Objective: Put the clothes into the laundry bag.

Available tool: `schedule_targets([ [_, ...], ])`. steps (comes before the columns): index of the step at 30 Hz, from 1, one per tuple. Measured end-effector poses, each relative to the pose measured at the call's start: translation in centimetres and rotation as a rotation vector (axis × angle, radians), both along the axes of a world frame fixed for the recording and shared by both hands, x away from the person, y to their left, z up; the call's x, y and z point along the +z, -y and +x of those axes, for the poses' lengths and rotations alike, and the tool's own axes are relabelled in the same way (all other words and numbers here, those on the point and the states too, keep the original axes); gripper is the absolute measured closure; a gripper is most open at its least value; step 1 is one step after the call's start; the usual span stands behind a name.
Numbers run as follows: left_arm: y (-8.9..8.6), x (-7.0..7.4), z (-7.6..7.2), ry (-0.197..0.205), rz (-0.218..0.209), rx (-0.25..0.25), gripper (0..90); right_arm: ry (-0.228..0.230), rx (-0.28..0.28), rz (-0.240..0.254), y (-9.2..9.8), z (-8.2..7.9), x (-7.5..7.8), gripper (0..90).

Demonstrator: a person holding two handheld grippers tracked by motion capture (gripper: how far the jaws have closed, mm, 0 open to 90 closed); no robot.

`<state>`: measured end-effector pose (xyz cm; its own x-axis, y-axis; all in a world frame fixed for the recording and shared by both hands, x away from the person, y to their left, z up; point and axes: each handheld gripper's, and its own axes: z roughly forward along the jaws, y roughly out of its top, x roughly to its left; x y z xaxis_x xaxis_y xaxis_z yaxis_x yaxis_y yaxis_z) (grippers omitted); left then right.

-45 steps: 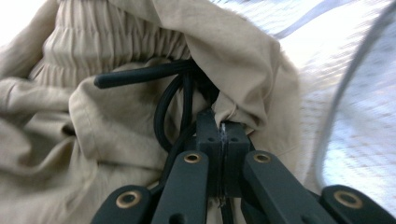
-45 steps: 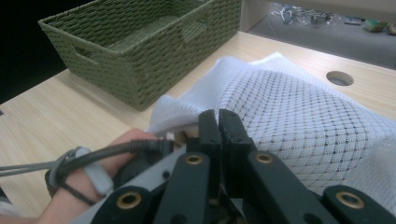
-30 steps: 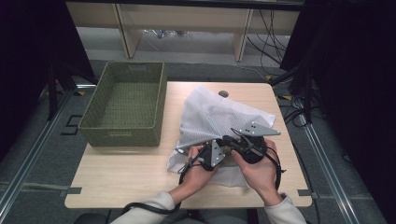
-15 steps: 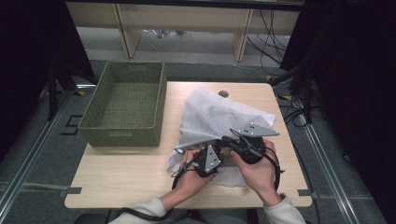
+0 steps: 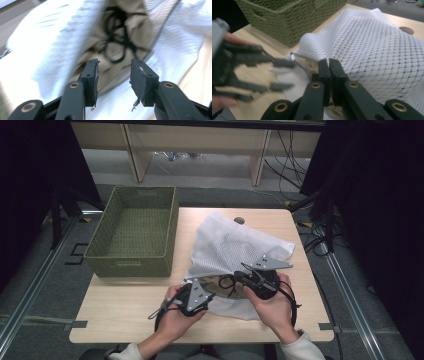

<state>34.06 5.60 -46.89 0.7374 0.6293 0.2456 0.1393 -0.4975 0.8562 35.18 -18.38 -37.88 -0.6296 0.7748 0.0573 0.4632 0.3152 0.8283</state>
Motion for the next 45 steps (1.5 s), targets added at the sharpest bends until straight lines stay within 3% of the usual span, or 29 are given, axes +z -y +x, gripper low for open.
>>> schedule_targets([
  [2,-1.3,0.3,-0.1,0.022,0.016,0.019,57.8,0.001,0.000,-0.014,0.0,0.0,-0.3,89.6],
  [4,-2.6,0.2,-0.3,0.010,-0.009,0.054,57.6,-0.025,0.010,-0.007,-0.2,0.1,-0.7,89.6],
  [5,-3.2,0.2,-0.1,0.013,0.009,0.063,57.4,-0.045,-0.003,0.002,-0.2,0.0,-0.8,89.6],
  [7,-4.3,-0.1,0.1,-0.012,0.017,0.101,56.4,-0.041,0.001,-0.033,0.0,0.2,-1.2,89.6],
  [11,-6.0,-0.9,0.9,-0.075,0.042,0.132,55.1,-0.095,0.011,-0.073,0.0,0.5,-2.5,89.6],
  [12,-6.1,-1.3,1.1,-0.095,0.011,0.136,54.4,-0.109,0.010,-0.088,0.1,0.7,-3.0,89.6],
  [15,-6.6,-1.8,1.5,-0.122,0.063,0.139,52.7,-0.152,0.005,-0.112,0.4,1.2,-4.2,89.6],
  [18,-6.7,-2.5,2.2,-0.156,0.049,0.150,52.6,-0.184,-0.008,-0.141,0.8,1.6,-5.3,89.6],
  [20,-6.8,-2.7,2.6,-0.152,0.067,0.145,52.4,-0.209,-0.013,-0.146,1.1,2.0,-5.9,89.5],
  [22,-7.1,-2.8,2.9,-0.179,0.092,0.120,52.4,-0.247,-0.031,-0.157,1.2,2.2,-6.4,89.4],
  [23,-7.1,-3.1,3.0,-0.196,0.076,0.127,52.4,-0.238,-0.027,-0.158,1.2,2.3,-6.9,89.4],
  [24,-7.0,-3.4,3.1,-0.221,0.045,0.145,52.5,-0.272,-0.024,-0.173,1.2,2.3,-7.0,89.4],
  [25,-7.2,-3.5,3.3,-0.220,0.059,0.139,53.0,-0.286,-0.031,-0.166,1.1,2.3,-7.2,89.4],
  [28,-7.1,-4.1,3.5,-0.256,0.020,0.138,55.2,-0.292,-0.018,-0.179,0.8,2.4,-7.7,89.3],
  [30,-7.1,-4.2,3.5,-0.281,0.023,0.132,57.2,-0.299,0.007,-0.216,0.8,2.6,-7.8,89.3],
  [32,-7.0,-4.3,3.6,-0.262,0.025,0.121,60.3,-0.304,0.004,-0.243,0.8,3.0,-8.2,89.2],
  [33,-6.8,-4.4,3.5,-0.290,0.004,0.125,61.1,-0.309,-0.012,-0.252,0.8,3.1,-8.4,89.2],
  [36,-6.6,-4.2,3.3,-0.299,0.007,0.104,62.8,-0.324,-0.025,-0.271,1.2,3.9,-9.1,89.2],
  [40,-6.3,-4.2,2.8,-0.285,-0.010,0.092,61.6,-0.352,-0.038,-0.277,1.9,4.5,-9.4,89.1],
  [41,-6.3,-4.1,2.8,-0.272,0.004,0.082,61.3,-0.355,-0.032,-0.281,2.1,4.6,-9.5,89.1],
  [42,-6.2,-4.1,2.6,-0.302,-0.023,0.080,60.7,-0.355,-0.025,-0.275,2.2,4.7,-9.6,89.1],
  [43,-6.4,-4.1,2.6,-0.266,-0.006,0.081,60.3,-0.359,-0.026,-0.272,2.2,4.7,-9.6,89.0],
  [45,-6.6,-3.9,2.4,-0.253,-0.002,0.071,59.8,-0.368,-0.042,-0.278,2.2,4.7,-9.7,88.8],
])
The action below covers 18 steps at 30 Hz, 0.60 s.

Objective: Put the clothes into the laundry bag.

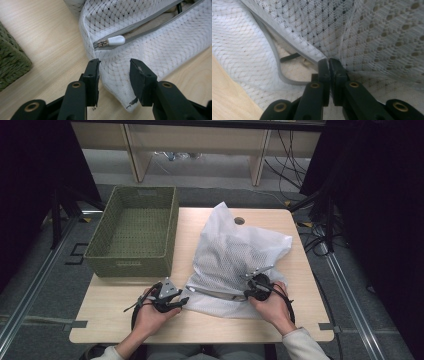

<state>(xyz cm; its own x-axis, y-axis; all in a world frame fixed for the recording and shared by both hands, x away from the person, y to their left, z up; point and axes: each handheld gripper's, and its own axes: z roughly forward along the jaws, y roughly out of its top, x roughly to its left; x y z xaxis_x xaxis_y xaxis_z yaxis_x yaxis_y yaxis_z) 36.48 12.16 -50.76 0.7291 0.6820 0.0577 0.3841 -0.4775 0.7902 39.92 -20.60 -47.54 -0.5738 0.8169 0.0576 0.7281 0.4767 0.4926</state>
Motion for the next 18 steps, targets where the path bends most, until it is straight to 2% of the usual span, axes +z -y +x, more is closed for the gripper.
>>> schedule_targets([
  [1,0.0,0.1,-0.3,-0.008,-0.004,0.013,59.4,0.001,-0.001,-0.001,0.0,0.0,0.0,88.6],
  [2,-0.3,0.2,-0.3,0.003,0.008,-0.005,59.2,0.008,0.001,-0.004,0.0,0.0,0.0,88.1],
  [4,-0.5,0.1,-0.5,0.024,-0.004,0.006,57.1,0.027,0.003,0.010,-0.3,-0.4,0.6,84.8],
  [5,-0.5,0.1,-0.8,0.005,-0.035,0.023,56.0,0.039,0.010,0.020,-0.4,-0.7,0.9,83.2],
  [6,-0.7,0.2,-0.9,0.005,-0.030,0.017,54.6,0.053,0.016,0.041,-0.7,-0.9,1.4,81.5],
  [7,-0.8,0.2,-1.0,0.012,-0.046,0.015,52.9,0.065,0.019,0.055,-1.0,-1.2,2.0,79.6],
  [8,-0.8,0.2,-1.1,0.003,-0.068,0.025,51.7,0.101,0.021,0.079,-1.5,-1.6,2.6,76.8],
  [9,-0.9,0.3,-1.1,0.025,-0.056,0.017,50.9,0.090,0.026,0.080,-1.7,-1.8,2.9,76.0],
  [10,-0.9,0.4,-1.1,0.030,-0.063,0.023,49.3,0.106,0.029,0.093,-2.0,-2.0,3.3,75.2],
  [11,-1.1,0.4,-1.1,0.038,-0.047,0.009,47.4,0.099,0.027,0.114,-2.5,-2.1,3.7,74.5],
  [12,-1.2,0.5,-1.0,0.044,-0.046,0.003,45.1,0.111,0.036,0.124,-2.8,-2.1,3.9,73.3],
  [13,-1.2,0.5,-1.0,0.045,-0.050,0.007,42.7,0.134,0.058,0.137,-3.2,-2.0,4.0,72.7],
  [14,-1.1,0.4,-1.2,0.040,-0.059,0.022,41.6,0.123,0.056,0.147,-3.6,-2.0,4.1,72.2],
  [15,-1.1,0.4,-1.2,0.044,-0.070,0.017,40.5,0.131,0.053,0.158,-4.0,-2.0,4.1,71.9],
  [16,-1.0,0.3,-1.3,0.042,-0.080,0.023,39.8,0.128,0.071,0.151,-4.3,-1.8,4.3,71.2],
  [17,-0.9,0.2,-1.5,0.020,-0.107,0.034,39.2,0.119,0.067,0.159,-4.7,-1.8,4.3,70.8],
  [18,-0.9,0.2,-1.4,0.034,-0.105,0.027,38.5,0.139,0.088,0.171,-5.0,-1.5,4.2,70.3],
])
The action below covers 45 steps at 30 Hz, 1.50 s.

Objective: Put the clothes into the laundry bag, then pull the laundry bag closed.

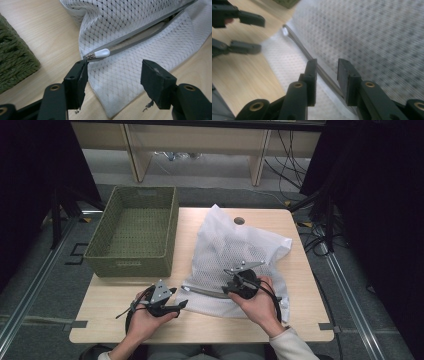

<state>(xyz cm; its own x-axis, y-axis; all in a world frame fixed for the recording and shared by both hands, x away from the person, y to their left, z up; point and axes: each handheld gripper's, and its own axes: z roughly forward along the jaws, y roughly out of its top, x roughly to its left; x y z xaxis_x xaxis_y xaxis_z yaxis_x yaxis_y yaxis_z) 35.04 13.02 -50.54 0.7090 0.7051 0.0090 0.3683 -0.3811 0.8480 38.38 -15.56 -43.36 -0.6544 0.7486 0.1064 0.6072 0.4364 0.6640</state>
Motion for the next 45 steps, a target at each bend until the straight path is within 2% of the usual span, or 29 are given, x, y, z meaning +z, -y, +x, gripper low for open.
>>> schedule_targets([
  [2,-0.3,0.0,0.1,0.002,0.019,-0.018,37.8,-0.022,-0.004,0.007,-0.5,0.1,0.1,70.0],
  [3,-0.1,-0.1,-0.1,-0.027,-0.011,0.003,37.4,-0.032,-0.004,0.016,-0.8,0.1,0.2,69.9],
  [4,-0.5,0.0,0.1,0.001,0.042,-0.022,37.0,-0.029,0.004,0.018,-1.1,0.2,0.2,69.7],
  [5,-0.3,-0.1,0.0,-0.010,-0.007,-0.001,36.7,-0.031,0.007,0.027,-1.4,0.3,0.3,69.6],
  [6,-0.2,-0.1,-0.1,-0.018,-0.018,0.009,36.5,-0.037,0.005,0.035,-1.7,0.4,0.4,69.5],
  [7,-0.3,0.0,-0.1,-0.027,-0.011,0.010,36.4,-0.017,0.029,0.033,-1.8,0.6,0.4,69.3],
  [8,-0.5,0.0,0.1,-0.005,0.003,0.001,36.3,-0.022,0.029,0.035,-2.0,0.6,0.5,68.9],
  [9,-0.4,0.0,0.0,-0.007,-0.016,0.007,36.2,-0.029,0.030,0.035,-2.2,0.7,0.5,68.6],
  [10,-0.4,0.0,0.0,-0.011,-0.007,0.006,36.2,-0.052,0.021,0.042,-2.3,0.7,0.7,68.3],
  [11,-0.4,-0.1,0.1,-0.010,-0.012,0.006,36.2,-0.029,0.025,0.060,-2.5,0.8,0.5,68.2],
  [13,-0.4,-0.3,0.0,-0.032,-0.024,0.018,36.2,-0.020,0.031,0.049,-2.4,1.0,0.4,68.2],
  [14,-0.7,-0.2,0.3,-0.005,0.005,-0.002,36.1,-0.041,0.049,0.052,-2.4,1.1,0.4,68.3],
  [15,-0.5,-0.2,0.2,-0.017,-0.027,0.010,36.1,-0.053,0.040,0.054,-2.3,1.1,0.4,68.3],
  [17,-0.5,-0.1,0.1,-0.014,-0.023,0.013,36.1,-0.054,0.006,0.054,-2.4,1.0,0.4,68.3],
  [18,-0.5,-0.1,0.1,-0.013,-0.024,0.013,36.1,-0.045,0.029,0.052,-2.3,1.2,0.3,68.3],
  [20,-0.5,-0.1,0.1,-0.013,-0.023,0.013,36.1,-0.071,0.008,0.055,-2.6,1.1,0.4,68.3],
  [21,-0.5,-0.1,0.1,-0.013,-0.020,0.012,36.1,-0.050,0.019,0.049,-2.7,1.3,0.2,68.3],
  [22,-0.6,-0.1,0.1,-0.011,-0.009,0.008,36.0,-0.075,0.019,0.052,-2.8,1.1,0.4,68.4],
  [28,-0.3,-0.2,0.0,-0.040,-0.034,0.016,35.7,-0.087,0.038,0.068,-4.0,1.3,0.1,68.4],
  [29,-0.3,-0.2,0.1,-0.025,-0.028,0.012,35.6,-0.080,0.034,0.075,-4.2,1.3,0.0,68.4],
  [31,-0.2,-0.2,0.1,-0.030,-0.039,0.016,35.4,-0.089,0.063,0.063,-4.3,1.5,0.0,68.5],
  [32,-0.1,-0.2,0.1,-0.029,-0.047,0.016,35.4,-0.109,0.036,0.076,-4.4,1.4,0.1,68.7],
  [33,0.0,-0.3,0.1,-0.034,-0.056,0.015,35.3,-0.101,0.035,0.072,-4.5,1.4,0.1,68.8],
  [37,-0.2,-0.1,0.1,-0.034,-0.030,0.007,34.9,-0.100,0.031,0.080,-4.7,1.7,0.1,69.6],
  [39,-0.2,-0.2,0.1,-0.057,-0.053,0.008,34.6,-0.106,0.033,0.085,-5.0,1.6,0.0,70.2],
  [40,-0.3,-0.1,0.2,-0.037,-0.024,0.002,34.5,-0.110,0.036,0.076,-5.1,1.6,0.0,71.0],
  [42,-0.5,-0.2,0.3,-0.034,-0.007,-0.008,34.1,-0.122,0.048,0.077,-5.5,1.6,-0.2,71.6],
  [43,-0.6,-0.2,0.4,-0.026,0.001,-0.011,34.0,-0.106,0.057,0.083,-5.8,1.7,-0.4,72.1],
  [45,-0.4,-0.3,0.2,-0.047,-0.027,0.010,33.9,-0.139,0.054,0.082,-6.4,1.7,-0.4,72.7],
])
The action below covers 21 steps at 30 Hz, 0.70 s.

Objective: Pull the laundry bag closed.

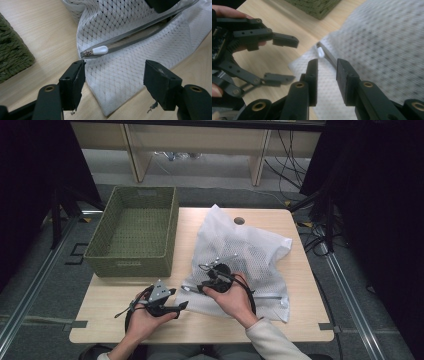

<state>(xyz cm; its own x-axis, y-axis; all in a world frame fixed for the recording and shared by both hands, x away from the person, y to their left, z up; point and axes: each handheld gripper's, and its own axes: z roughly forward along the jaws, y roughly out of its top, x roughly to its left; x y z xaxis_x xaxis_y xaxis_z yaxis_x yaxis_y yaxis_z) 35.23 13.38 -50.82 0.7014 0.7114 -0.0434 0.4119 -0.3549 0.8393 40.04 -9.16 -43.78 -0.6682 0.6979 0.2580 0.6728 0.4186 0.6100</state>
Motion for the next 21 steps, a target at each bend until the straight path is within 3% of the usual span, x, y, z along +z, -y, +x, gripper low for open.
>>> schedule_targets([
  [1,-0.2,0.1,0.3,0.036,0.034,-0.010,33.9,-0.002,0.000,0.004,-0.3,0.1,-0.2,72.9],
  [3,-0.2,0.0,0.1,0.014,0.025,0.010,33.8,-0.027,0.001,-0.002,-1.1,0.3,-0.5,73.3],
  [5,0.0,-0.1,0.0,-0.020,-0.002,0.003,33.8,-0.023,0.022,-0.006,-1.4,0.5,-0.8,73.3],
  [6,0.0,-0.1,0.0,-0.021,-0.009,0.010,33.8,-0.022,0.034,-0.004,-1.7,0.7,-1.0,73.3],
  [7,-0.2,-0.1,0.1,-0.024,0.024,0.009,33.8,-0.028,0.028,-0.007,-1.9,0.7,-1.2,73.3],
  [12,-0.1,-0.4,0.2,-0.010,-0.004,0.008,33.8,-0.052,0.014,-0.016,-2.7,1.3,-2.1,73.2],
  [14,-0.2,-0.5,0.4,-0.016,0.015,-0.005,33.8,-0.059,0.000,-0.017,-2.9,1.5,-2.3,73.2],
  [16,-0.1,-0.6,0.3,-0.016,-0.003,0.005,33.8,-0.064,-0.003,-0.023,-3.1,1.8,-2.6,73.0],
  [18,-0.2,-0.5,0.3,-0.021,0.030,-0.002,33.8,-0.063,0.004,-0.026,-3.3,1.9,-2.9,72.9],
  [21,-0.1,-0.6,0.3,-0.022,0.025,-0.003,33.8,-0.061,0.008,-0.027,-3.4,2.1,-3.3,72.9],
])
